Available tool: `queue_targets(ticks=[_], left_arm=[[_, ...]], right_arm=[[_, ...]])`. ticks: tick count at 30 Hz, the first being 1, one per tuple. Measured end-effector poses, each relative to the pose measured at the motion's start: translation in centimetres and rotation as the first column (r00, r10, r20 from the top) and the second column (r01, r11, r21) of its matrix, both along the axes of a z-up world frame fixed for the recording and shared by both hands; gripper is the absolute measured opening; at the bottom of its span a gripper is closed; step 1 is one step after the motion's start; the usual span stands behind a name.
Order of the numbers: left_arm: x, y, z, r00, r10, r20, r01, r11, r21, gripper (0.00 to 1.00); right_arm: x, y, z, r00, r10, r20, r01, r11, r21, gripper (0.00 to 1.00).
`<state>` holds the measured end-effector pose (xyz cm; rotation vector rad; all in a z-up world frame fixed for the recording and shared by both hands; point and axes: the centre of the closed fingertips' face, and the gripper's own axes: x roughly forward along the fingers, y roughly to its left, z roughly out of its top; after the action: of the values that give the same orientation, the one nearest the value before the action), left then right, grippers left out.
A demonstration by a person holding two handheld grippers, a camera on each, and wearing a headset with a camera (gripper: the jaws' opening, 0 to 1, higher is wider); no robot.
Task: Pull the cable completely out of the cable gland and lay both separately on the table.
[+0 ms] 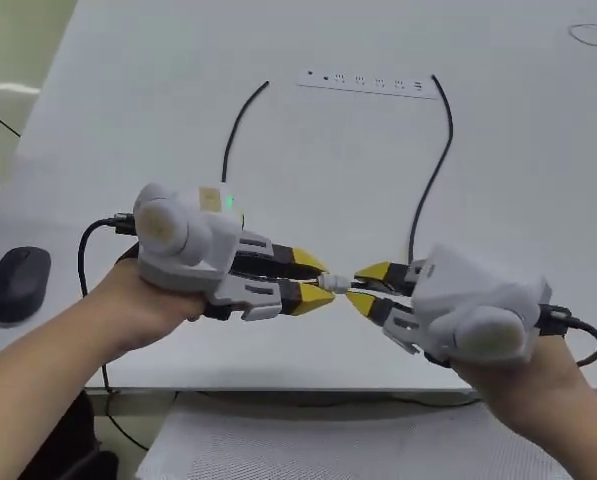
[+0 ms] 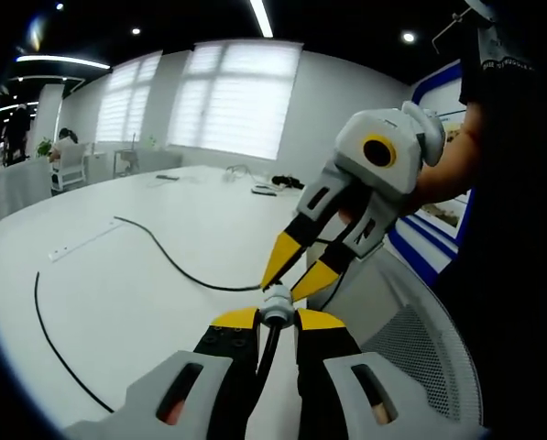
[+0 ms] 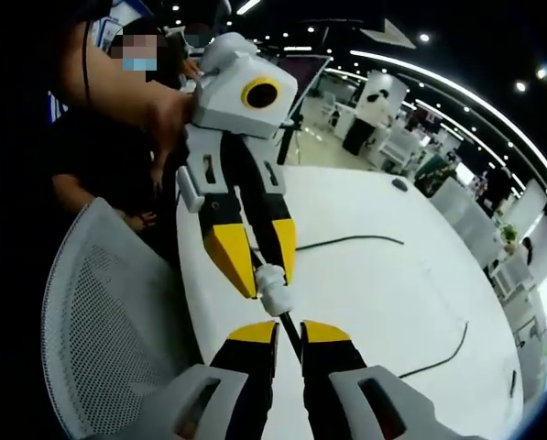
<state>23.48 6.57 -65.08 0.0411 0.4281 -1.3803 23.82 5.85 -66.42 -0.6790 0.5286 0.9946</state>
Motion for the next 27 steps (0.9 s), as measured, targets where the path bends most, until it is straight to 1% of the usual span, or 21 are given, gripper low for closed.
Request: queue_targets(ticks=[2,4,6,8,11,16,18,20,22,25,26,27], left_arm=[[0.0,-0.1,-0.1,1.0,0.002,-0.004,-0.002,1.0,0.001,0.14],[0.0,-0.2,-0.1,1.0,0.006,-0.009,-0.006,1.0,0.001,0.14],[-0.1,-0.3,-0.1,1.0,0.008,-0.01,-0.008,1.0,0.0,0.14],[-0.1,-0.4,0.0,1.0,0.009,-0.009,-0.009,1.0,-0.002,0.14],[-0.1,-0.5,0.0,1.0,0.013,-0.012,-0.013,1.0,-0.006,0.14],[-0.1,-0.6,0.2,1.0,0.014,-0.007,-0.014,1.0,-0.007,0.14],[-0.1,-0.5,0.1,1.0,0.019,-0.014,-0.019,1.0,-0.005,0.14],[0.0,-0.4,0.0,1.0,0.023,-0.013,-0.023,1.0,-0.002,0.14],[0.0,-0.4,0.0,1.0,0.026,-0.016,-0.026,1.0,-0.004,0.14],[0.1,-0.3,0.0,0.999,0.031,-0.018,-0.031,1.0,-0.003,0.14],[0.1,-0.3,0.0,0.999,0.032,-0.018,-0.032,0.999,-0.003,0.14],[0.1,-0.2,0.1,0.999,0.034,-0.017,-0.034,0.999,-0.002,0.14]], right_arm=[[0.1,-0.1,0.0,1.0,-0.002,0.009,0.002,1.0,-0.006,0.03],[0.1,-0.2,0.0,1.0,-0.004,0.007,0.004,1.0,-0.005,0.02],[0.2,-0.5,-0.1,1.0,-0.014,-0.009,0.015,1.0,0.011,0.01],[0.2,-0.7,-0.2,1.0,-0.016,-0.021,0.016,1.0,0.011,0.0],[0.2,-0.9,-0.2,1.0,-0.018,-0.024,0.018,1.0,0.011,0.0],[0.2,-1.0,-0.2,0.998,-0.036,-0.05,0.038,0.999,0.035,0.0],[0.2,-1.0,-0.3,0.997,-0.048,-0.066,0.051,0.998,0.048,0.0],[0.3,-1.2,-0.6,0.996,-0.054,-0.069,0.056,0.998,0.032,0.0],[0.3,-1.4,-0.6,0.994,-0.063,-0.084,0.067,0.997,0.048,0.0],[0.4,-1.7,-0.8,0.993,-0.076,-0.089,0.08,0.996,0.04,0.0],[0.4,-1.9,-0.9,0.991,-0.088,-0.098,0.094,0.994,0.053,0.0],[0.5,-1.9,-1.0,0.991,-0.094,-0.1,0.099,0.994,0.054,0.0]])
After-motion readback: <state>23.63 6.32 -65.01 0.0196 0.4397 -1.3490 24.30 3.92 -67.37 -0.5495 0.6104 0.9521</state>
